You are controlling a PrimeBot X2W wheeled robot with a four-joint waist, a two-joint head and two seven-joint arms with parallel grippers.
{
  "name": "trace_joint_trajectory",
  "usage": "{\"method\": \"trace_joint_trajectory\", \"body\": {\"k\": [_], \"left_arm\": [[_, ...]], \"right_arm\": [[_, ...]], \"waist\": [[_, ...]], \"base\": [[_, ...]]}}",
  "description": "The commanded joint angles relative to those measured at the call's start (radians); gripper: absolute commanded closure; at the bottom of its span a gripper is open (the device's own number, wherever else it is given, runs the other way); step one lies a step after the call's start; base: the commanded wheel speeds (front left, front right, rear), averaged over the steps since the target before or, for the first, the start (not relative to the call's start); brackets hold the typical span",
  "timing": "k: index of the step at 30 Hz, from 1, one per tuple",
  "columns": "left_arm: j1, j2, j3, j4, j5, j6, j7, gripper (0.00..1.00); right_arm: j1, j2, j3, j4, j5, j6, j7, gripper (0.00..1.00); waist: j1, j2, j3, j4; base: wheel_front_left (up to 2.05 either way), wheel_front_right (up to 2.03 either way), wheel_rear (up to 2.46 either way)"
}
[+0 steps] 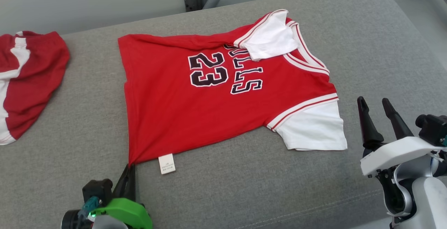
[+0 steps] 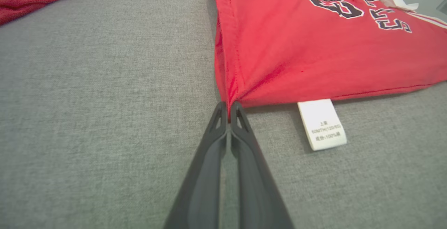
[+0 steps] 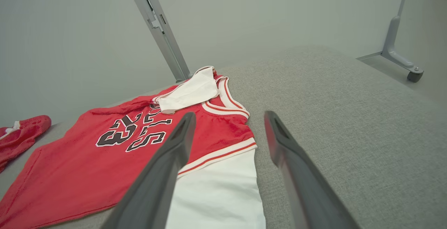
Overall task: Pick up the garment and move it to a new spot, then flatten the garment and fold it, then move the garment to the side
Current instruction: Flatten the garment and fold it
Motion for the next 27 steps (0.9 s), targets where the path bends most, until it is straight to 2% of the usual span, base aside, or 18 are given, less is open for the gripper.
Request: {"method": "trace_joint_trajectory", "body": {"k": [1,6,12,13,14,15,22,27], "left_arm": [[0.045,0.016,0.006,-0.018,0.014,-0.007,0.000,1.00],[0.107,0.041,0.019,-0.035,-0.009,-0.006,0.003,1.00],[0.124,0.069,0.041,-0.038,-0.026,0.007,0.023,1.00],[0.124,0.071,0.043,-0.040,-0.029,0.011,0.025,0.71],[0.125,0.073,0.044,-0.043,-0.031,0.013,0.025,0.29],[0.125,0.073,0.045,-0.045,-0.032,0.014,0.024,0.00],[0.140,0.056,0.048,-0.077,-0.045,0.030,0.018,0.00],[0.168,0.052,0.067,-0.165,-0.048,0.049,0.006,0.00]], "right_arm": [[0.021,0.004,0.002,0.007,0.003,-0.001,-0.005,0.00],[0.036,0.016,0.015,0.021,0.001,-0.001,-0.011,0.00],[0.043,0.027,0.031,0.030,-0.004,-0.001,-0.017,0.00],[0.045,0.027,0.032,0.031,-0.003,-0.001,-0.019,0.00],[0.047,0.028,0.031,0.032,-0.005,-0.001,-0.022,0.00],[0.049,0.029,0.029,0.033,-0.006,-0.001,-0.021,0.00],[0.067,0.035,0.004,0.029,-0.012,-0.001,-0.034,0.00],[0.085,0.046,-0.032,0.001,-0.038,-0.001,-0.062,0.00]], "waist": [[0.0000,0.0116,-0.036,0.051],[0.0000,0.0116,-0.052,0.081],[0.0000,0.0116,-0.052,0.083],[0.0000,0.0116,-0.051,0.081],[0.0000,0.0116,-0.050,0.079],[0.0000,0.0116,-0.050,0.077],[0.0000,0.0116,-0.054,0.071],[0.0000,0.0116,-0.063,0.075]], "base": [[0.00,0.00,0.00],[0.00,0.00,0.00],[0.00,0.00,0.00],[0.00,0.00,0.00],[0.00,0.00,0.00],[0.00,0.00,0.00],[0.00,0.00,0.00],[0.00,0.00,0.00]]}}
